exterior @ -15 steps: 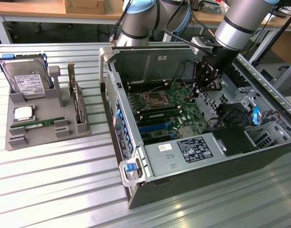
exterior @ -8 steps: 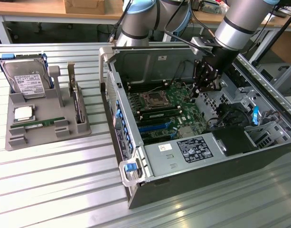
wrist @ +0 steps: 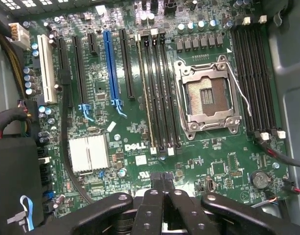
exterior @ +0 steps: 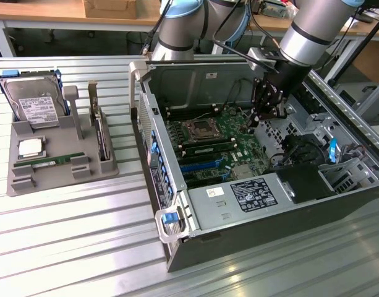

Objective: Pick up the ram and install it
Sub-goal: 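Press down the ram until it locks into place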

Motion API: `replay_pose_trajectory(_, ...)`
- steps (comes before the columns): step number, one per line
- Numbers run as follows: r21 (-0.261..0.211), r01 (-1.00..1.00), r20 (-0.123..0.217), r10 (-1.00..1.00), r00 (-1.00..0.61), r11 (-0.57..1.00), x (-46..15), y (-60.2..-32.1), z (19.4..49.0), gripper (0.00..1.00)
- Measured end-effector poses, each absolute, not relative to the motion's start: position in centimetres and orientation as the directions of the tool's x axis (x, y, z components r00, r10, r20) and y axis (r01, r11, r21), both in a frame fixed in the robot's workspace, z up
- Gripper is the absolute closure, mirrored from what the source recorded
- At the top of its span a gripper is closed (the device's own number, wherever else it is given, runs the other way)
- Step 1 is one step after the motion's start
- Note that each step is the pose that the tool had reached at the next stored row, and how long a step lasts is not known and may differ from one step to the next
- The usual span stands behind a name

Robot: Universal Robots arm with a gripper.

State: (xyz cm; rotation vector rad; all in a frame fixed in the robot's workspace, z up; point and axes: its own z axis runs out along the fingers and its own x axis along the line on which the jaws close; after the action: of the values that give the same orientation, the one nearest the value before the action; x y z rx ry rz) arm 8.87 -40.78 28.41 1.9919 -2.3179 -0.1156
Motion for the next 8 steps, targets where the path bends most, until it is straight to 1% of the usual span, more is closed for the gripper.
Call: replay_pose_trajectory(8, 0.111, -0.967, 0.014, -0.973, -0.230, 0.230, 8.87, -40.78, 28.27, 0.89)
